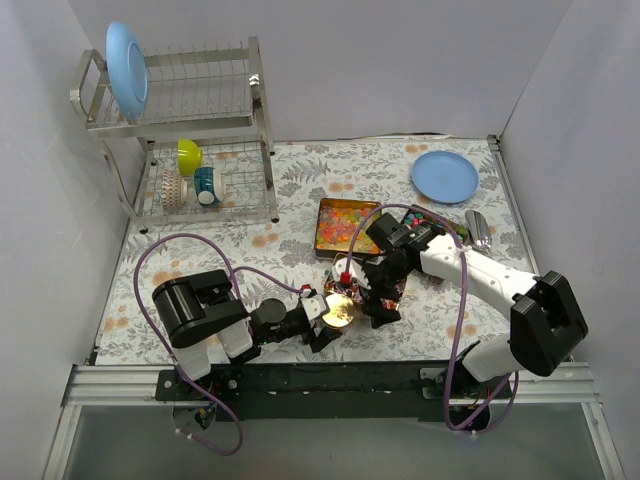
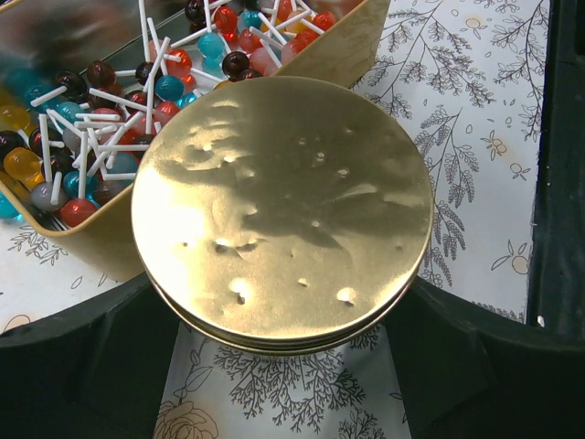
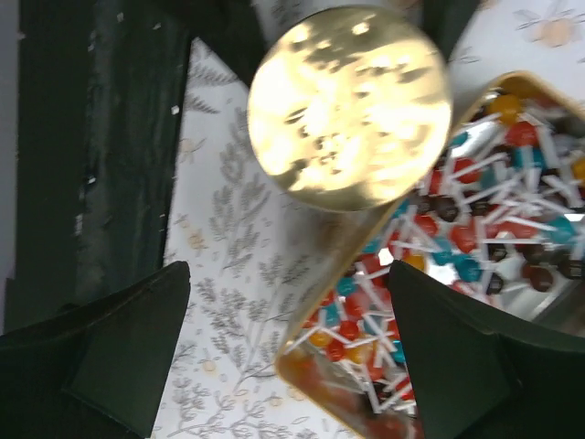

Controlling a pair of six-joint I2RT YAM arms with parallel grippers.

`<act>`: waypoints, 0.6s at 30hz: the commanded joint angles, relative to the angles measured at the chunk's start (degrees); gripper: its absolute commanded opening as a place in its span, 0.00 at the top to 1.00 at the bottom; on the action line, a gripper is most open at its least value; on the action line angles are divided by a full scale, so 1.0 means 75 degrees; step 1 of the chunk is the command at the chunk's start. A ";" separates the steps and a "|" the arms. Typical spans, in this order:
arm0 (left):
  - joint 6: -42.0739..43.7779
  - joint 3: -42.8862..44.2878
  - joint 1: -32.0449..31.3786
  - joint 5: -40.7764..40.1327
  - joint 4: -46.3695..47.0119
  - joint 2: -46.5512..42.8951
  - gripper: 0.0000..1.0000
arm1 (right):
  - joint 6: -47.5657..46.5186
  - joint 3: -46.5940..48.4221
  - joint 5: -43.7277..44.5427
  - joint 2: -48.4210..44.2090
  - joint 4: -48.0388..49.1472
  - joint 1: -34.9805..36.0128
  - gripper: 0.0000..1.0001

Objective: Pack the candies
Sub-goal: Screw the bottle lid onto the packing bottle.

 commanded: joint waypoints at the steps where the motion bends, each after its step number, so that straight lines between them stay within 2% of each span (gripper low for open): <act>1: -0.0017 0.0034 0.0042 -0.0024 -0.0524 0.0061 1.00 | -0.0064 0.0926 -0.0337 0.0468 0.0414 -0.0273 0.04; 5: -0.0005 0.0034 0.0042 0.0046 -0.0583 0.0015 1.00 | -0.1187 0.1265 -0.0325 0.0831 0.0651 -0.0191 0.02; 6: -0.0005 0.0034 0.0053 0.0035 -0.0595 0.0015 1.00 | -0.1863 0.1359 -0.0383 0.0948 0.0337 -0.0133 0.02; 9: 0.0006 0.0046 0.0042 0.0023 -0.0630 0.0015 1.00 | -0.2792 0.1687 -0.0722 0.1381 -0.0215 0.0031 0.02; 18: 0.0042 0.0034 0.0053 -0.0047 -0.0595 0.0014 1.00 | -0.3862 0.1700 -0.0735 0.1945 -0.0452 0.0488 0.02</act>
